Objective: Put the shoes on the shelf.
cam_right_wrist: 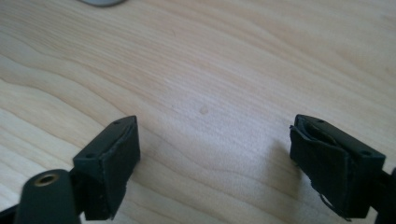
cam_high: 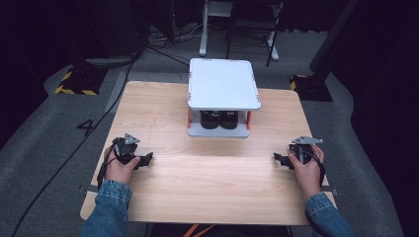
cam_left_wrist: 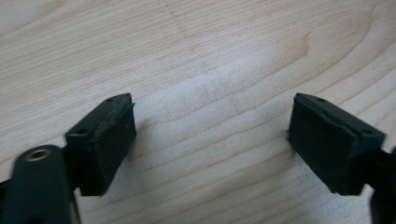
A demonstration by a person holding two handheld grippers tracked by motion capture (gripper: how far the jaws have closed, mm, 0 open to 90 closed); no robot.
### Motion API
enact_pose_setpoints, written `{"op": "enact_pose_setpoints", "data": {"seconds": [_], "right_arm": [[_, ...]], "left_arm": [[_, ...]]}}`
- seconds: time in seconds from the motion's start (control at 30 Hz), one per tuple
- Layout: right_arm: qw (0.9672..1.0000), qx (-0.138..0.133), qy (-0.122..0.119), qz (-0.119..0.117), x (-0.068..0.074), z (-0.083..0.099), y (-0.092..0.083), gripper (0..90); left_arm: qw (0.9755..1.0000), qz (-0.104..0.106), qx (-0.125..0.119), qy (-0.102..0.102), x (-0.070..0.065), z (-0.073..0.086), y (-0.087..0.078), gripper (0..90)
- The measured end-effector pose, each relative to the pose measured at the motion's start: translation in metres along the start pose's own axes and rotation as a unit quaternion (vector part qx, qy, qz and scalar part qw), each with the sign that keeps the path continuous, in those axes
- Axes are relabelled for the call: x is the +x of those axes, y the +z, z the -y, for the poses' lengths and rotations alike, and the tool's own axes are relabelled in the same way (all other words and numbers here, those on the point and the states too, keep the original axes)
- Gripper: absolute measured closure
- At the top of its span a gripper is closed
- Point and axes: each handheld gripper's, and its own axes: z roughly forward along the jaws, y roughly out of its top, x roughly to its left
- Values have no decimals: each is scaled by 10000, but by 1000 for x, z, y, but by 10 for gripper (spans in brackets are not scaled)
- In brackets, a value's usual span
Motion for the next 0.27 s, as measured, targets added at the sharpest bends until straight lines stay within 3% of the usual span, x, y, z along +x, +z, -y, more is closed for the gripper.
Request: {"op": "enact_pose_setpoints", "data": {"seconds": [0.27], "right_arm": [[10000, 39, 16, 58, -1, -2, 2, 95]], "left_arm": [[10000, 38, -34, -7, 0, 0, 2, 130]]}}
